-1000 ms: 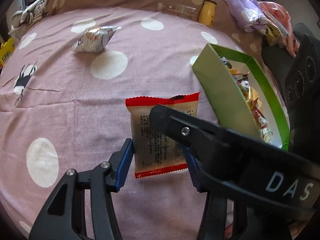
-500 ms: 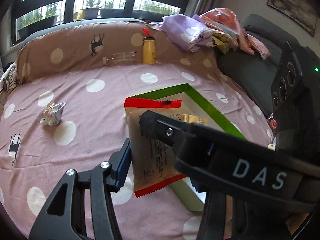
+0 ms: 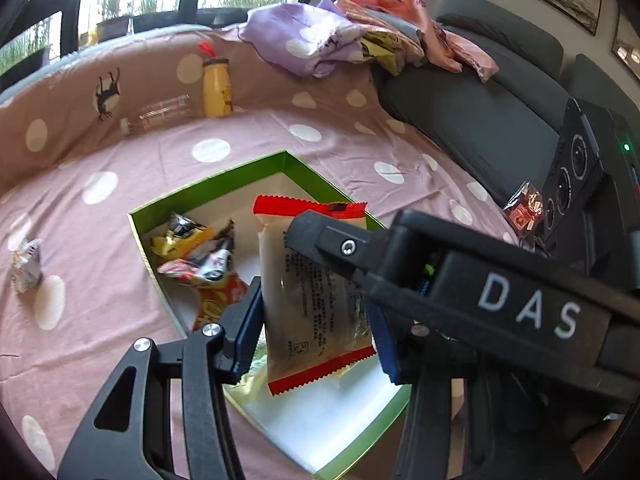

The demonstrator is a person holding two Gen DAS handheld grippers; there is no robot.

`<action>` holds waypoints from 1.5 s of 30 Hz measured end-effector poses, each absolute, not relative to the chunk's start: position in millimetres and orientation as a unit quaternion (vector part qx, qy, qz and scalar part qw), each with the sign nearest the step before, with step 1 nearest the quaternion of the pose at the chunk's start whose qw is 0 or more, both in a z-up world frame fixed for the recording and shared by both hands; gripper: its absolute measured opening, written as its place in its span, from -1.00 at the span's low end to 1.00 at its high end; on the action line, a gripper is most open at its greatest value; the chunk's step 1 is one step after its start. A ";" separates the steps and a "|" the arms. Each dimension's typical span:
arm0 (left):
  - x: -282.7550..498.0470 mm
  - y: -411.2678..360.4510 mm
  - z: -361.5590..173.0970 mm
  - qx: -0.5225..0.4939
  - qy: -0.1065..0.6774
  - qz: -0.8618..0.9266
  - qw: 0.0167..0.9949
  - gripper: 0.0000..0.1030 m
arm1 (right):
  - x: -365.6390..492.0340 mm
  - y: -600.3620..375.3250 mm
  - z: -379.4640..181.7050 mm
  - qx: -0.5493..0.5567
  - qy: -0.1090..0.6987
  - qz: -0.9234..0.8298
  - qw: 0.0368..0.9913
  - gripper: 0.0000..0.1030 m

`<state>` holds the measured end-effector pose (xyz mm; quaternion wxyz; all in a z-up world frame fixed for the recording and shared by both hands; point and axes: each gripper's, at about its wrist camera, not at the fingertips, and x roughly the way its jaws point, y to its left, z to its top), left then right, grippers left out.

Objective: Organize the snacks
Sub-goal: 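Carry the biscuit packet over the green box with the right gripper, then drop the biscuit packet into the box and open the right gripper, then grasp the white corn-snack bag with the right gripper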

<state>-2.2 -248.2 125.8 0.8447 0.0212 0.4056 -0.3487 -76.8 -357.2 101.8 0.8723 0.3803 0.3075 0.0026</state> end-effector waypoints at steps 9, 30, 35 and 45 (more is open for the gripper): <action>-6.9 -250.9 116.4 0.035 0.409 -0.333 0.849 0.09 | -72.1 -369.8 88.0 0.381 0.333 -0.059 0.861 0.16; -14.7 -71.9 127.9 -0.024 0.408 -0.137 0.902 0.70 | -63.4 -289.1 124.5 0.257 0.322 -0.013 0.911 0.62; -3.9 -23.8 125.9 -0.072 0.418 -0.093 0.901 0.81 | -50.1 -242.3 126.9 0.205 0.336 0.026 0.919 0.65; 8.0 55.9 123.0 -0.141 0.421 -0.028 0.896 0.85 | 20.9 -146.4 130.1 0.134 0.396 0.110 0.902 0.65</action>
